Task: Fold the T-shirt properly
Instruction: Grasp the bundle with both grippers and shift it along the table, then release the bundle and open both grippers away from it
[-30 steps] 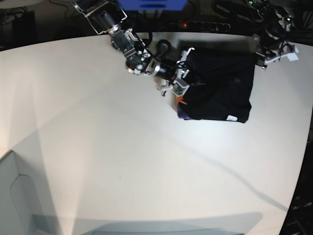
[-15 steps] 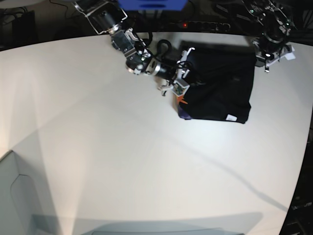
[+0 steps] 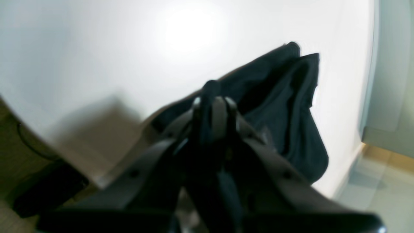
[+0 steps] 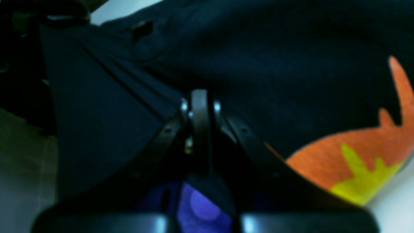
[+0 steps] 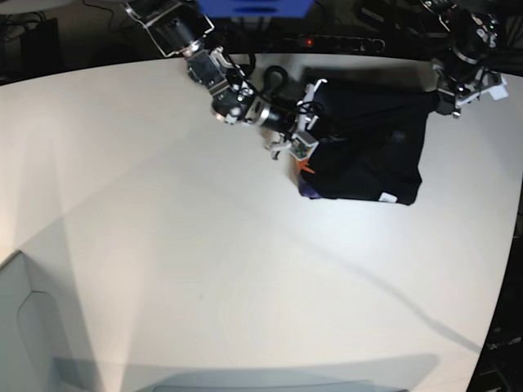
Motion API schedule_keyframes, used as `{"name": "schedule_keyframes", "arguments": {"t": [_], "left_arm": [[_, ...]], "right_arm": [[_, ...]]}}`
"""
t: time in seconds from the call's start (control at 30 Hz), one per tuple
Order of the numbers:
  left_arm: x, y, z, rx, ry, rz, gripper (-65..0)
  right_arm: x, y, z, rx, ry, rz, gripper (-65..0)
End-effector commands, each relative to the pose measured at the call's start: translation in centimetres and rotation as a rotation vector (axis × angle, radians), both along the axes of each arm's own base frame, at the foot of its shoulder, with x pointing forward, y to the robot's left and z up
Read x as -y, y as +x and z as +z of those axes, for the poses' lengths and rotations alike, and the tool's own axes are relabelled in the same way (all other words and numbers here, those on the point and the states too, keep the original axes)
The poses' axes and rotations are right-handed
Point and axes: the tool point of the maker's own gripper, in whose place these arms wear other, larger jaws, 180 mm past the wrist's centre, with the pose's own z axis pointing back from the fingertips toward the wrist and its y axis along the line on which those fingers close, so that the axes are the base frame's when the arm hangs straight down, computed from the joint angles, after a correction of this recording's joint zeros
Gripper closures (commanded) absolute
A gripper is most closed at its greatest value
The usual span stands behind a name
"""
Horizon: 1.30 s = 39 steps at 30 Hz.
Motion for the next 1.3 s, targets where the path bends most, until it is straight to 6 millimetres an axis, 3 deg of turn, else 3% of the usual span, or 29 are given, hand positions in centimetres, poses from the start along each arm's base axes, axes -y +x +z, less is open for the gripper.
{"name": "schedule_keyframes", "arguments": {"t": [0.0,0.1,0.27,0.43,0.5,0.63,0.77,0.87,0.93,1.07,1.2,1.27], "left_arm": [[-2.6,-0.5,1.1,0.002,0.089,0.064,0.0],[-2.5,-0.5,1.1,-0.002,0.092,0.056,-1.4],[-0.8,-0.4,0.6,-0.026,0.017,-0.004,-15.5],[-0.2,-0.5,0.6,-0.029,-0.006,-0.029,-16.6],[-0.3,-0.2,1.6,-0.004,0.012,-0.035,-16.7],[-0.2,0.6,5.6,0.124,0.033,-0.037,-19.0],[0.5,2.7,8.7,0.27,-0.019,-0.092,-31.8],[1.9,5.7,10.5,0.353,-0.044,-0.182,-43.4],[2.7,7.3,11.0,0.389,-0.054,-0.213,-46.7],[3.9,9.3,10.1,0.411,-0.124,-0.229,-46.8],[4.7,10.7,6.5,0.349,-0.213,-0.227,-47.0],[5.0,10.8,4.9,0.317,-0.254,-0.22,-47.0]], "right_arm": [[1.4,0.0,-2.3,-0.012,-0.126,-0.01,0.0],[1.4,0.1,-2.3,-0.01,-0.125,-0.01,0.0],[1.4,0.1,-2.2,-0.009,-0.125,-0.01,0.0],[1.4,0.3,-2.1,-0.004,-0.125,-0.011,0.0],[1.4,0.3,-2.1,-0.004,-0.125,-0.011,0.0],[1.5,0.5,-2.1,-0.003,-0.123,-0.015,0.0],[1.4,1.1,-0.7,0.032,-0.103,-0.022,0.0],[1.0,2.1,2.0,0.101,-0.066,-0.032,0.0],[0.9,2.1,3.7,0.136,-0.039,-0.041,0.0],[1.7,2.0,7.0,0.221,0.001,-0.057,-5.4],[1.9,2.1,10.0,0.291,0.043,-0.07,-14.9],[3.1,2.4,10.6,0.312,0.038,-0.093,-18.1]]}}
